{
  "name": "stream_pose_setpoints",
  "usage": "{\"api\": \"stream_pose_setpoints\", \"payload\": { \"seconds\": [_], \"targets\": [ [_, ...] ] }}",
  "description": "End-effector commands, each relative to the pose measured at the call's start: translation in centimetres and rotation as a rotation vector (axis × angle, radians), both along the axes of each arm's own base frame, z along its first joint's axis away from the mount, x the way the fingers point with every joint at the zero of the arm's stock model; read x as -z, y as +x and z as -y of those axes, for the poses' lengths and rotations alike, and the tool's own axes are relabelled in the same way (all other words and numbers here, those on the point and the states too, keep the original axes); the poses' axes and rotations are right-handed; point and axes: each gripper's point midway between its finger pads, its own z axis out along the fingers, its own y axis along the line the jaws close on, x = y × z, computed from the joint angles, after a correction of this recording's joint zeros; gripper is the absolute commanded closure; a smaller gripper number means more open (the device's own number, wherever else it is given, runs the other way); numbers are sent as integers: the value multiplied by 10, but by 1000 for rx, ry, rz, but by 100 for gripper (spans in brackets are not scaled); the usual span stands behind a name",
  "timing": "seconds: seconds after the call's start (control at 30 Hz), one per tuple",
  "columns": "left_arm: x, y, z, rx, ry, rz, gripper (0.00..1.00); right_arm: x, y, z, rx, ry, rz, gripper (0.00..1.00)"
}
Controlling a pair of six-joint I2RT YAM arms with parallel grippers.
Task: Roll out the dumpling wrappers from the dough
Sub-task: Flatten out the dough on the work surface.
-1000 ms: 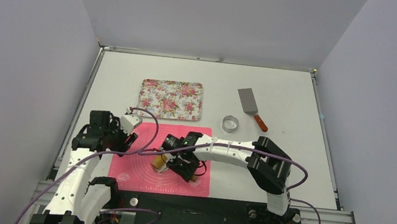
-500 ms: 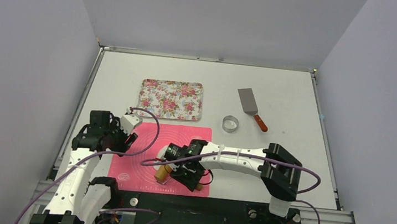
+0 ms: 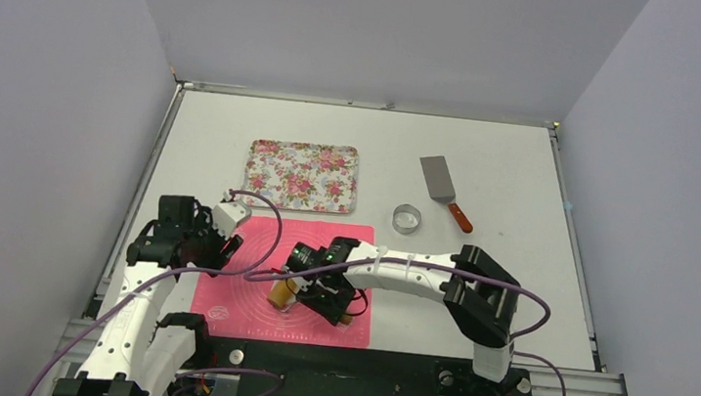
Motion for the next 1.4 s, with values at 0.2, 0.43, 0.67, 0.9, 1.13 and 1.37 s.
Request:
{"api": "stream_pose_setpoints", "payload": {
  "seconds": [0.2,0.43,0.67,0.9,1.13,1.37],
  "targets": [
    [-20,12,4,9,-23,64,44,-19,-3,25,72,37,34,100],
    [-19,8,3,10,-15,50,44,-22,31,-13,55,89,48,100],
    [-19,12,5,22,-28,44,44,-20,24,-4,68,83,34,100],
    [-21,20,9,23,-55,52,43,-18,0,31,108,42,15,100],
    [-18,15,6,20,-36,42,44,-16,18,-2,52,62,33,100],
    [-18,9,1,15,-5,40,44,-13,21,-30,6,76,12,100]
  ]
}}
